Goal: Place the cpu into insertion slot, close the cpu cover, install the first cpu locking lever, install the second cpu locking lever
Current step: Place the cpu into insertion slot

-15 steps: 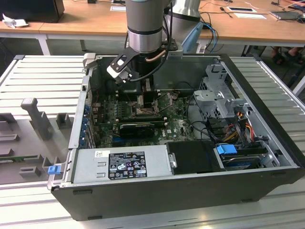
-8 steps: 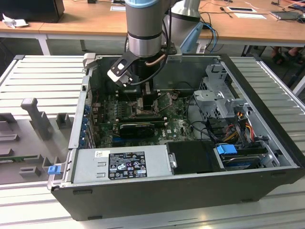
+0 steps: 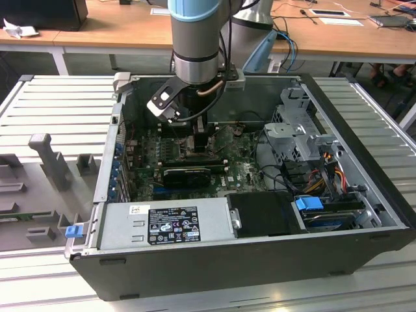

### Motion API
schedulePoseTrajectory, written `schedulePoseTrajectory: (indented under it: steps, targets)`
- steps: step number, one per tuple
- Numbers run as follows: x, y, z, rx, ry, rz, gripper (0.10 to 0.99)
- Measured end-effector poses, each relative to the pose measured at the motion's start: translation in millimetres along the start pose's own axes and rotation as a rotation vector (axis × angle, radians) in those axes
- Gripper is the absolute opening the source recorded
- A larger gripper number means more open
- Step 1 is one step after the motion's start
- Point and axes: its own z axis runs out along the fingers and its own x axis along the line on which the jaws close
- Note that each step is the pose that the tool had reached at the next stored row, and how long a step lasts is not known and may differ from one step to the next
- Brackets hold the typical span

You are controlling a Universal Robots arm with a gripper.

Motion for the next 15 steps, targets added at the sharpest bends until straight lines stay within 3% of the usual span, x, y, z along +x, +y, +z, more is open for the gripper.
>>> schedulePoseTrajectory:
  steps: [9,15]
  targets:
    - [5.4,-2.0,11.5,-0.001,-0.0016,0.03,0.537]
    - [9.1,-2.1,17.9,-0.001,-0.0007,0.016,0.537]
